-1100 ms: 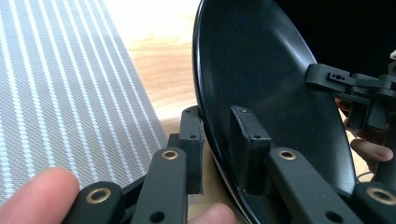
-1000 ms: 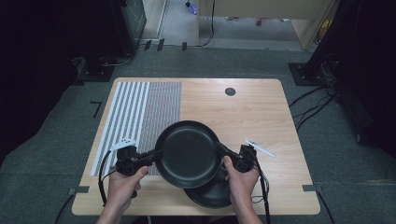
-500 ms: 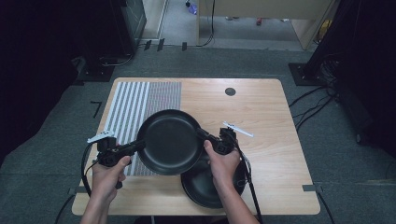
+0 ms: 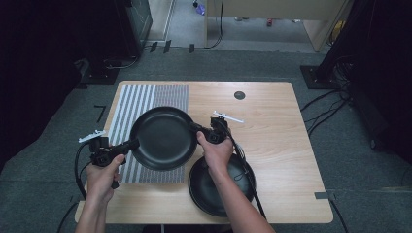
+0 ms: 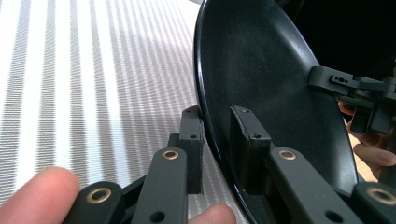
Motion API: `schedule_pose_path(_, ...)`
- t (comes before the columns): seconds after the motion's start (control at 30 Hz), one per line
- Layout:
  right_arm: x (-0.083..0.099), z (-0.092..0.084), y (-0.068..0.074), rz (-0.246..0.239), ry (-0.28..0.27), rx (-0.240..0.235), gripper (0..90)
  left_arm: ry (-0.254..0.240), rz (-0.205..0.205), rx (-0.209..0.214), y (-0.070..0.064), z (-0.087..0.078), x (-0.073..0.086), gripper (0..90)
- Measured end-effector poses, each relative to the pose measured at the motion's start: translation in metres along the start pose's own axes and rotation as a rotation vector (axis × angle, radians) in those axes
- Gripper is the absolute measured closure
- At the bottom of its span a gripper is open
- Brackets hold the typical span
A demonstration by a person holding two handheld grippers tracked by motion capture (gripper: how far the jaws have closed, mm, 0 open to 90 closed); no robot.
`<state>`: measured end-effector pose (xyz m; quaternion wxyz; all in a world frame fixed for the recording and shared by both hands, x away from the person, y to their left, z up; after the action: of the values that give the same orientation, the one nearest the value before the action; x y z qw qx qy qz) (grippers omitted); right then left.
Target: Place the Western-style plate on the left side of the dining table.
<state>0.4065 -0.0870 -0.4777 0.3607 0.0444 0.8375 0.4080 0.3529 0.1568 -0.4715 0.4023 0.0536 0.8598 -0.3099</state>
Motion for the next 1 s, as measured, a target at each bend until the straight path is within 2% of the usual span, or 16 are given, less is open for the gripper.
schedule_pose_path(0.03, 0.0, 0.004, 0.0, 0.003, 0.008, -0.004, 81.0, -0.003, -0.007, -0.01, 0.004, 0.001, -0.001, 76.0)
schedule_pose_path(0.07, -0.002, 0.017, -0.001, 0.004, 0.026, -0.006, 80.9, -0.002, -0.011, -0.018, 0.008, 0.002, -0.002, 76.0)
schedule_pose_path(0.13, -0.002, 0.029, -0.002, 0.002, 0.046, -0.008, 81.2, -0.022, -0.037, -0.046, 0.024, 0.008, -0.003, 75.9)
schedule_pose_path(0.17, -0.003, 0.035, -0.002, 0.004, 0.055, -0.007, 81.3, -0.022, -0.037, -0.046, 0.024, 0.008, -0.003, 75.9)
schedule_pose_path(0.2, -0.003, 0.041, -0.004, -0.003, 0.064, -0.001, 81.2, -0.026, -0.059, -0.064, 0.035, 0.014, -0.002, 75.9)
schedule_pose_path(0.23, -0.003, 0.041, -0.004, -0.003, 0.064, -0.001, 81.2, -0.026, -0.059, -0.064, 0.035, 0.014, -0.002, 75.7)
schedule_pose_path(0.3, -0.004, 0.054, -0.007, -0.01, 0.076, 0.008, 81.1, -0.032, -0.071, -0.074, 0.044, 0.019, -0.003, 75.8)
schedule_pose_path(0.4, -0.006, 0.072, -0.011, 0.007, 0.103, 0.004, 81.0, -0.042, -0.089, -0.089, 0.055, 0.023, -0.005, 75.8)
schedule_pose_path(0.47, -0.008, 0.087, -0.011, 0.005, 0.134, 0.007, 81.0, -0.041, -0.107, -0.098, 0.063, 0.026, -0.004, 75.8)
schedule_pose_path(0.5, -0.008, 0.087, -0.011, 0.005, 0.134, 0.007, 81.0, -0.041, -0.117, -0.103, 0.068, 0.028, -0.004, 75.8)
schedule_pose_path(0.53, -0.009, 0.098, -0.012, -0.015, 0.143, 0.02, 80.7, -0.044, -0.138, -0.11, 0.075, 0.032, -0.003, 75.8)
schedule_pose_path(0.67, -0.011, 0.116, -0.014, -0.023, 0.17, 0.04, 79.5, -0.049, -0.153, -0.132, 0.086, 0.036, -0.004, 75.8)
schedule_pose_path(0.7, -0.011, 0.116, -0.014, -0.023, 0.17, 0.04, 79.5, -0.049, -0.153, -0.132, 0.086, 0.036, -0.004, 75.8)
schedule_pose_path(0.73, -0.012, 0.125, -0.014, -0.021, 0.185, 0.039, 79.4, -0.05, -0.159, -0.136, 0.089, 0.036, -0.004, 75.8)
schedule_pose_path(0.8, -0.013, 0.133, -0.014, -0.025, 0.193, 0.037, 79.5, -0.057, -0.178, -0.146, 0.098, 0.04, -0.004, 75.8)
schedule_pose_path(1.0, -0.015, 0.149, -0.018, -0.044, 0.213, 0.053, 79.3, -0.061, -0.212, -0.151, 0.11, 0.049, -0.003, 75.8)
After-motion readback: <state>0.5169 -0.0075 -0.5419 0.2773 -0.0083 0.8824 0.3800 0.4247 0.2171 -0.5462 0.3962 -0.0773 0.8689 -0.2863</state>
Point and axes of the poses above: each handheld gripper's, and its own axes: z roughly forward along the jaws, x roughly out of its underside, y roughly to its left, the point moved 8 cm from there along z, roughly forward along the jaws, and after that the axes turned 2 degrees about z, right-handed, at the moved point
